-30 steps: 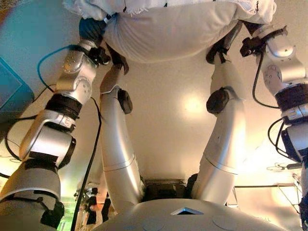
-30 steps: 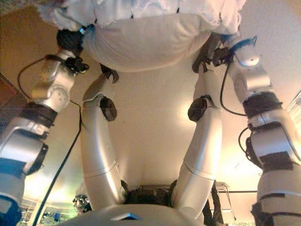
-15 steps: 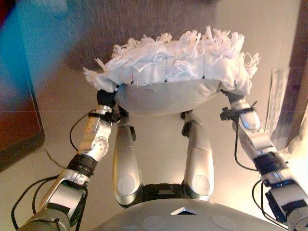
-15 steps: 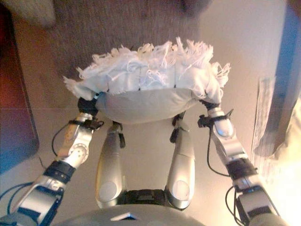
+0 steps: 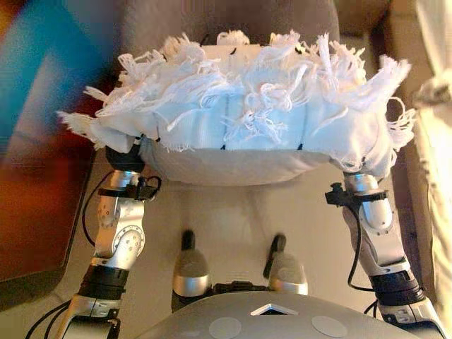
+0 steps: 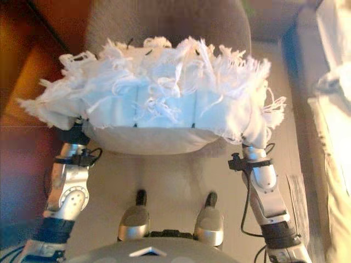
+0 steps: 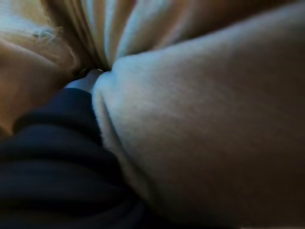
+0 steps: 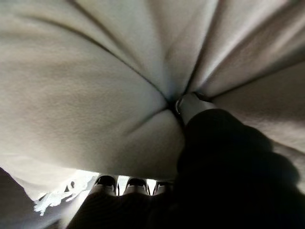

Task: Pick up the cushion and take it to the sofa

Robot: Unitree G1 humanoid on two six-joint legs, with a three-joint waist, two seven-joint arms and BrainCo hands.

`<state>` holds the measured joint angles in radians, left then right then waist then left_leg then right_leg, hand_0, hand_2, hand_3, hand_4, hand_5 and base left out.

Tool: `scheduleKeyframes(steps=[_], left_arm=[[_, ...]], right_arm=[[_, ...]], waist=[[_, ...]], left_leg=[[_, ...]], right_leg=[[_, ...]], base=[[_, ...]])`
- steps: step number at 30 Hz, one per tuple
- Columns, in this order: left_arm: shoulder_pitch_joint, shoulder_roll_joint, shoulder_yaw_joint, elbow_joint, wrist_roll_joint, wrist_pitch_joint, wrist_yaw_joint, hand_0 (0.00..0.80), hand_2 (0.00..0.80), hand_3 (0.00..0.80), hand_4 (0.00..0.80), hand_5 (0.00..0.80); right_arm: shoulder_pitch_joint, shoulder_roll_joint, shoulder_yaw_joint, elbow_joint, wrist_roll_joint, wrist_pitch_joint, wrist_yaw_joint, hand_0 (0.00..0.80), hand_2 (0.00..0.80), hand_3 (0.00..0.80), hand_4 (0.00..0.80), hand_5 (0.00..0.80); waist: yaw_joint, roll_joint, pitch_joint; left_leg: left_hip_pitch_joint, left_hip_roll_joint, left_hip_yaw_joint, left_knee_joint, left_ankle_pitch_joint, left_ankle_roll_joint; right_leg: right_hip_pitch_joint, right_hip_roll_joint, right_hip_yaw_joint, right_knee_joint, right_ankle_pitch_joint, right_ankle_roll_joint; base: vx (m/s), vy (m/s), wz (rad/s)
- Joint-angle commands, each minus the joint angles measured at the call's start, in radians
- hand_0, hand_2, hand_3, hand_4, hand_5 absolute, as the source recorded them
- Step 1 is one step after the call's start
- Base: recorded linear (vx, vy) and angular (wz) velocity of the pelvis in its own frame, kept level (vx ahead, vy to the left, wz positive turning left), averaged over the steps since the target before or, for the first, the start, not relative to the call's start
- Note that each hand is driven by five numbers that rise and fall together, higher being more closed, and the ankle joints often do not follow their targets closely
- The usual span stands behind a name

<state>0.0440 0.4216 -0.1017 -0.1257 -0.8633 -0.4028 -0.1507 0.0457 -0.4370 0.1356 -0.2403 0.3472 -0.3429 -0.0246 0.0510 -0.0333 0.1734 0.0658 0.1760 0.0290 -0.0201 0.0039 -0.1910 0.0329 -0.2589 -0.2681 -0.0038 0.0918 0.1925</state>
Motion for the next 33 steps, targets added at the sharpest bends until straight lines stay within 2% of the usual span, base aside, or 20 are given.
scheduleKeyframes(steps=[1, 2, 6, 8, 10, 12, 13, 14, 15, 16, 17, 19, 22, 25, 28, 29, 30, 31, 33], left_arm=[[-0.025, -0.013, -0.087, -0.133, 0.025, 0.013, -0.016, 0.8, 0.8, 0.8, 0.8, 0.8], [-0.022, -0.009, -0.097, -0.143, 0.02, 0.023, -0.013, 0.8, 0.8, 0.8, 0.8, 0.8], [-0.013, -0.006, -0.101, -0.154, 0.04, 0.004, 0.002, 0.8, 0.8, 0.8, 0.8, 0.8], [-0.01, -0.002, -0.089, -0.157, 0.035, -0.013, 0.019, 0.8, 0.8, 0.8, 0.8, 0.8], [0.002, -0.003, -0.072, -0.165, 0.02, -0.031, 0.034, 0.8, 0.8, 0.8, 0.8, 0.8], [0.015, -0.002, -0.066, -0.177, 0.023, -0.038, 0.037, 0.8, 0.8, 0.8, 0.8, 0.8], [0.018, -0.003, -0.063, -0.187, 0.024, -0.031, 0.035, 0.8, 0.8, 0.8, 0.8, 0.8], [0.021, -0.004, -0.059, -0.198, 0.028, -0.024, 0.035, 0.8, 0.8, 0.8, 0.8, 0.8], [0.026, 0.002, -0.051, -0.209, 0.022, -0.018, 0.03, 0.8, 0.8, 0.8, 0.8, 0.8], [0.03, 0.005, -0.042, -0.212, 0.011, -0.012, 0.014, 0.8, 0.8, 0.8, 0.8, 0.8], [0.029, 0.004, -0.04, -0.21, 0.009, -0.01, 0.005, 0.8, 0.8, 0.8, 0.8, 0.8], [0.015, -0.002, -0.047, -0.202, 0.007, 0.013, -0.006, 0.8, 0.8, 0.8, 0.8, 0.8], [0.011, -0.011, -0.063, -0.201, 0.016, 0.032, 0.013, 0.8, 0.8, 0.8, 0.8, 0.8], [0.027, -0.013, -0.058, -0.201, -0.008, 0.027, 0.016, 0.8, 0.8, 0.8, 0.8, 0.8], [0.024, -0.015, -0.054, -0.188, -0.012, 0.018, -0.013, 0.8, 0.8, 0.8, 0.8, 0.8], [0.02, -0.014, -0.052, -0.184, -0.016, 0.012, -0.028, 0.8, 0.8, 0.8, 0.8, 0.8], [0.017, -0.008, -0.052, -0.186, -0.018, 0.008, -0.024, 0.8, 0.8, 0.8, 0.8, 0.8], [0.015, 0.004, -0.048, -0.184, -0.023, 0.007, -0.009, 0.8, 0.8, 0.8, 0.8, 0.8], [0.03, 0.024, -0.034, -0.188, -0.06, 0.031, 0.018, 0.8, 0.8, 0.8, 0.8, 0.8]], right_arm=[[-0.019, 0.006, 0.044, -0.155, -0.027, -0.036, 0.002, 0.8, 0.8, 0.8, 0.8, 0.8], [-0.017, -0.004, 0.045, -0.163, -0.022, -0.028, -0.012, 0.8, 0.8, 0.8, 0.8, 0.8], [-0.056, -0.023, 0.052, -0.145, 0.012, -0.047, -0.004, 0.8, 0.8, 0.8, 0.8, 0.8], [-0.072, -0.042, 0.054, -0.147, 0.038, -0.048, 0.006, 0.8, 0.8, 0.8, 0.8, 0.8], [-0.088, -0.065, 0.063, -0.154, 0.054, -0.053, 0.024, 0.8, 0.8, 0.8, 0.8, 0.8], [-0.091, -0.081, 0.068, -0.159, 0.052, -0.057, 0.015, 0.8, 0.8, 0.8, 0.8, 0.8], [-0.093, -0.091, 0.07, -0.162, 0.058, -0.058, 0.004, 0.8, 0.8, 0.8, 0.8, 0.8], [-0.098, -0.094, 0.079, -0.165, 0.053, -0.054, -0.008, 0.8, 0.8, 0.8, 0.8, 0.8], [-0.101, -0.093, 0.09, -0.17, 0.041, -0.048, -0.024, 0.8, 0.8, 0.8, 0.8, 0.8], [-0.102, -0.091, 0.101, -0.175, 0.022, -0.041, -0.046, 0.8, 0.8, 0.8, 0.8, 0.8], [-0.102, -0.083, 0.112, -0.178, 0.002, -0.038, -0.068, 0.8, 0.8, 0.8, 0.8, 0.8], [-0.103, -0.058, 0.128, -0.164, -0.031, -0.034, -0.114, 0.8, 0.8, 0.8, 0.8, 0.8], [-0.093, -0.034, 0.139, -0.142, -0.036, -0.024, -0.098, 0.8, 0.8, 0.8, 0.8, 0.8], [-0.061, -0.044, 0.14, -0.15, -0.026, -0.014, -0.059, 0.8, 0.8, 0.8, 0.8, 0.8], [-0.057, -0.056, 0.13, -0.137, -0.01, -0.027, -0.047, 0.8, 0.8, 0.8, 0.8, 0.8], [-0.067, -0.063, 0.132, -0.133, -0.016, -0.029, -0.061, 0.8, 0.8, 0.8, 0.8, 0.8], [-0.069, -0.065, 0.136, -0.126, -0.022, -0.037, -0.066, 0.8, 0.8, 0.8, 0.8, 0.8], [-0.066, -0.071, 0.13, -0.124, -0.014, -0.035, -0.064, 0.8, 0.8, 0.8, 0.8, 0.8], [-0.022, -0.072, 0.099, -0.142, 0.027, -0.019, -0.032, 0.8, 0.8, 0.8, 0.8, 0.8]], waist=[[-0.011, 0.002, -0.094], [-0.015, -0.001, -0.1], [0.001, -0.01, -0.097], [0.006, -0.018, -0.085], [0.013, -0.041, -0.055], [0.014, -0.044, -0.026], [0.022, -0.044, -0.014], [0.035, -0.036, -0.001], [0.048, -0.026, 0.003], [0.06, -0.013, 0.009], [0.067, 0.0, 0.012], [0.089, 0.019, 0.018], [0.116, 0.029, 0.023], [0.117, 0.032, 0.025], [0.132, 0.029, 0.026], [0.138, 0.028, 0.026], [0.139, 0.026, 0.024], [0.132, 0.027, 0.02], [0.125, -0.004, 0.002]], left_leg=[[-0.004, -0.002, -0.039, -0.067, 0.022, 0.112], [-0.002, -0.001, -0.052, -0.067, 0.024, 0.112], [0.013, 0.023, -0.037, -0.062, 0.032, 0.093], [0.012, 0.018, -0.03, 0.008, 0.008, 0.094], [-0.042, -0.022, -0.039, 0.197, -0.067, 0.112], [-0.093, -0.034, -0.013, 0.33, -0.062, 0.125], [-0.113, -0.059, -0.027, 0.362, -0.075, 0.134], [-0.116, -0.101, -0.059, 0.354, -0.099, 0.147], [-0.119, -0.132, -0.078, 0.32, -0.089, 0.152], [-0.114, -0.14, -0.086, 0.27, -0.073, 0.149], [-0.116, -0.126, -0.085, 0.198, -0.036, 0.138], [-0.143, -0.104, -0.099, 0.066, 0.076, 0.106], [-0.197, -0.092, -0.197, -0.051, 0.205, 0.075], [-0.26, -0.06, -0.213, -0.067, 0.209, 0.066], [-0.301, -0.027, -0.197, -0.067, 0.199, 0.064], [-0.295, -0.021, -0.192, -0.049, 0.184, 0.075], [-0.295, -0.012, -0.167, -0.033, 0.185, 0.068], [-0.301, -0.011, -0.137, 0.022, 0.172, 0.084], [-0.323, -0.066, -0.124, 0.128, 0.117, 0.13]], right_leg=[[0.015, 0.058, 0.083, 0.051, -0.085, -0.014], [0.024, 0.084, 0.104, 0.046, -0.096, -0.032], [0.05, 0.11, 0.073, 0.031, -0.107, -0.057], [0.051, 0.112, 0.073, 0.033, -0.107, -0.07], [0.047, 0.102, 0.09, 0.042, -0.101, -0.091], [0.049, 0.104, 0.086, 0.053, -0.101, -0.108], [0.051, 0.103, 0.081, 0.06, -0.101, -0.111], [0.053, 0.105, 0.076, 0.076, -0.11, -0.106], [0.046, 0.111, 0.066, 0.096, -0.116, -0.103], [0.046, 0.122, 0.054, 0.115, -0.131, -0.103], [0.052, 0.138, 0.044, 0.123, -0.146, -0.106], [0.088, 0.177, 0.041, 0.121, -0.175, -0.113], [0.147, 0.234, 0.095, 0.13, -0.232, -0.133], [0.172, 0.239, 0.131, 0.174, -0.293, -0.151], [0.209, 0.218, 0.131, 0.227, -0.361, -0.149], [0.217, 0.202, 0.131, 0.259, -0.388, -0.131], [0.227, 0.179, 0.117, 0.292, -0.402, -0.118], [0.239, 0.162, 0.109, 0.321, -0.417, -0.104], [0.265, 0.126, 0.122, 0.407, -0.341, -0.058]], base=[[0.073, -0.211, 0.1], [0.022, -0.214, 0.25], [-0.02, -0.27, 0.2], [-0.037, -0.279, -0.07], [-0.025, -0.275, -0.14], [0.012, -0.197, -0.33], [0.075, -0.135, -0.41], [0.124, -0.094, -0.29], [0.191, -0.069, -0.1], [0.225, -0.054, -0.06], [0.286, -0.048, -0.31], [0.398, -0.047, -0.35], [0.571, 0.006, 0.2], [0.653, 0.107, 0.59], [0.74, 0.168, 0.08], [0.8, 0.285, -0.48], [0.825, 0.376, -0.86], [0.79, 0.401, -1.0], [0.78, 0.369, -0.53]])
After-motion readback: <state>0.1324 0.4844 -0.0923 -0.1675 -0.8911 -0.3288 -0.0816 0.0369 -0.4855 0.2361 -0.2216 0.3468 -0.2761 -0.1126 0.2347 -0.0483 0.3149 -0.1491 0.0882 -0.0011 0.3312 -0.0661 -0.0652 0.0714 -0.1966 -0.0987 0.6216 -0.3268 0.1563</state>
